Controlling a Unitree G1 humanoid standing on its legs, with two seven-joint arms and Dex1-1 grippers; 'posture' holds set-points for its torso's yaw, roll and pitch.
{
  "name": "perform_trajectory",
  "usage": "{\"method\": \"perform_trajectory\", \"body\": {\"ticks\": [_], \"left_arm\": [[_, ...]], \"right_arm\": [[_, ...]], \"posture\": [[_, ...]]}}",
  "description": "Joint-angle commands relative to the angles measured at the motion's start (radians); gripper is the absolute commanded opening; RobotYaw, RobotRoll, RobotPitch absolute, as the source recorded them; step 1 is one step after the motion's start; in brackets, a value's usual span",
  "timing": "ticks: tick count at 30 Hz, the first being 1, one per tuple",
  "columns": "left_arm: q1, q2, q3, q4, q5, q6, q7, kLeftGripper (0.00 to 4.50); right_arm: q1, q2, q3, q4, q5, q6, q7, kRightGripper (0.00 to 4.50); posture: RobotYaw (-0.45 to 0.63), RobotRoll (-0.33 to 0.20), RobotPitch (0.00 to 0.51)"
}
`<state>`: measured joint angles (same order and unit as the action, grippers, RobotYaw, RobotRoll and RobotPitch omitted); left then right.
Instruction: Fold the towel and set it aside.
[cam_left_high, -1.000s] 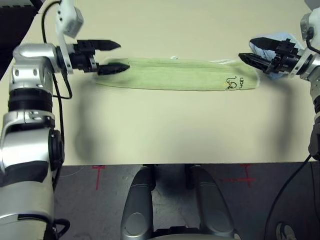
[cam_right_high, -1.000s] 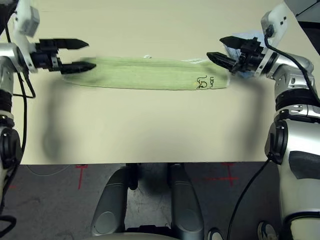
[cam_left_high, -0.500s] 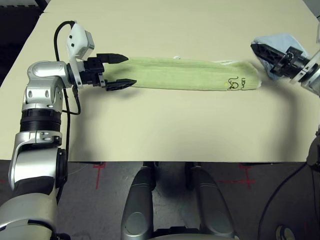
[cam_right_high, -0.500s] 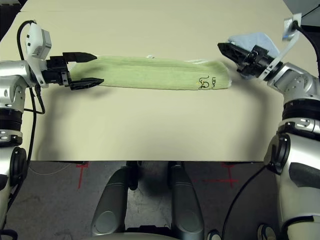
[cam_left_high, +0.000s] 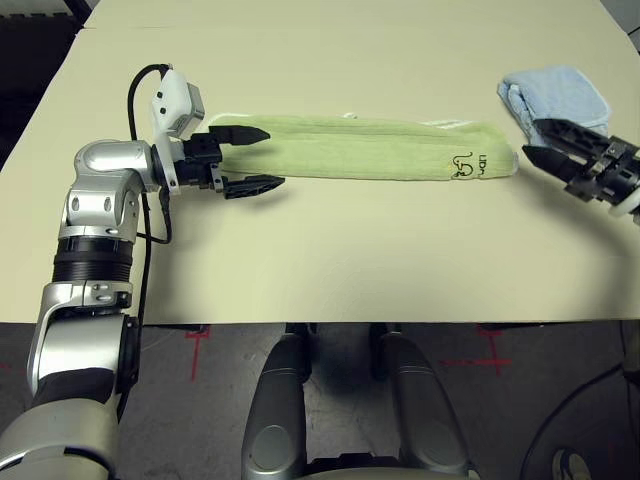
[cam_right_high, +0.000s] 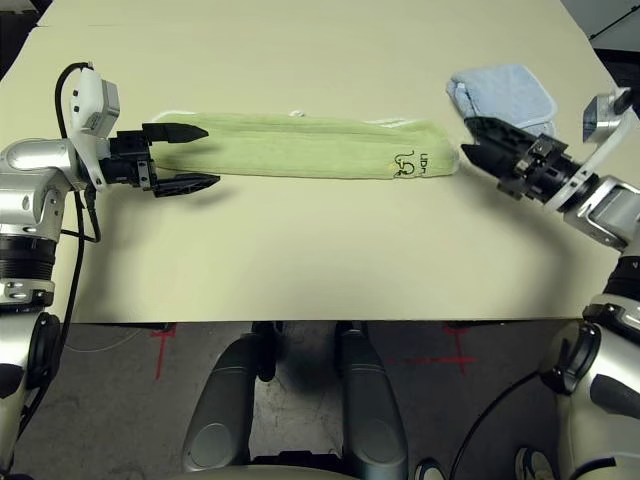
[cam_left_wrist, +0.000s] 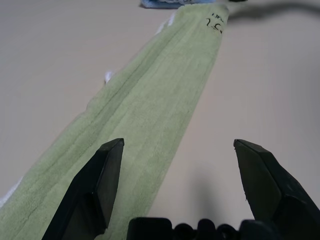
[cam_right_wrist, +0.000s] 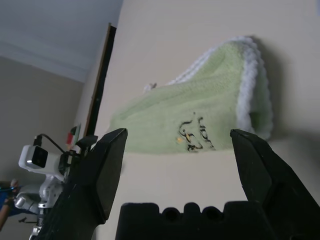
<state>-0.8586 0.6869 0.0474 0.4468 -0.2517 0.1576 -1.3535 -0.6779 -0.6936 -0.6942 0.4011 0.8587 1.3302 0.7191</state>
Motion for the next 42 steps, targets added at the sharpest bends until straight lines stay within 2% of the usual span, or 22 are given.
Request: {"method": "perform_trajectory", "body": {"ticks": [1,20,33,42], "left_arm": [[0.024,0.006,-0.013,-0.033,-0.015,0.021,-0.002,4.47],[0.071,0.014,-0.019,-0.12,-0.036,0.075,0.023,4.47],[0.087,0.029,-0.017,-0.135,-0.043,0.089,0.021,4.47],[0.091,0.028,-0.021,-0.145,-0.048,0.097,0.024,4.47]], "right_arm": [[0.049,0.035,-0.034,-0.064,0.034,0.009,-0.056,4.5],[0.062,0.215,-0.091,-0.129,0.112,-0.104,-0.343,4.5],[0.168,0.153,-0.209,-0.222,0.335,0.041,-0.469,4.5],[0.193,0.199,-0.162,-0.243,0.366,-0.035,-0.539,4.5]], "posture": [[0.0,0.0,0.323],[0.01,0.0,0.336],[-0.01,0.0,0.343],[-0.01,0.0,0.345]]}}
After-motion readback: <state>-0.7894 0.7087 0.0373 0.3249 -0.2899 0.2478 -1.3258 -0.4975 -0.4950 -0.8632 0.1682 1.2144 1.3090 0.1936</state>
